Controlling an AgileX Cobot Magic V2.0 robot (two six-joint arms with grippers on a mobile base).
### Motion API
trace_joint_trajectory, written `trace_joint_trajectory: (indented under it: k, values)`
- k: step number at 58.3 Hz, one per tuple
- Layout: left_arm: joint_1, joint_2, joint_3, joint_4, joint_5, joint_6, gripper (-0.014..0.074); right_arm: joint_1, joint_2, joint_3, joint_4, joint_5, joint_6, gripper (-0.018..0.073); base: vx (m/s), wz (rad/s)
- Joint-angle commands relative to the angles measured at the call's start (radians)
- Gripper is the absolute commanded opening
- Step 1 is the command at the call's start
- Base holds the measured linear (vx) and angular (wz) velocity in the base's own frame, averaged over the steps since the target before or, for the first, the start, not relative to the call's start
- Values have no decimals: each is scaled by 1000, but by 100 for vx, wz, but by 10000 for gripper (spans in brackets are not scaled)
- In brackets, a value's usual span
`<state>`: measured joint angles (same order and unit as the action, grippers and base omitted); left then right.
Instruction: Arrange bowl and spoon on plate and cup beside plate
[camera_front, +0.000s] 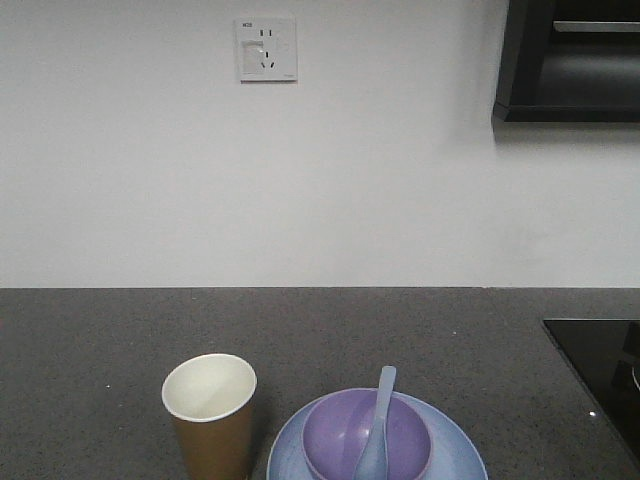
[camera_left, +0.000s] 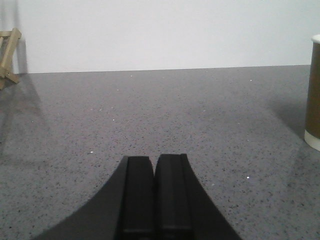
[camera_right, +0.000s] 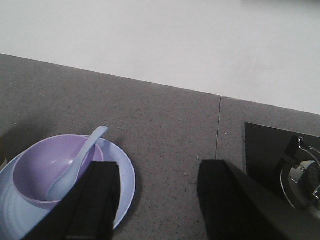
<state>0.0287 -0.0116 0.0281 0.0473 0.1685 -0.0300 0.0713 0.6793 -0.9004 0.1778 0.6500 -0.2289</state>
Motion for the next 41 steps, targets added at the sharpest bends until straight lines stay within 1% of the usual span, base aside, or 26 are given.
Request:
trace_joint_trajectory:
  k: [1, 35, 41]
  values:
    - [2, -11, 27, -9, -77, 0, -6, -6, 4, -26, 6, -79, -7, 417, 0, 0]
    - [2, -13, 27, -9, -77, 0, -6, -6, 4, -26, 2, -84, -7, 417, 0, 0]
    - [2, -13, 27, -9, -77, 0, -6, -6, -26, 13, -6, -130, 3, 406, 0, 0]
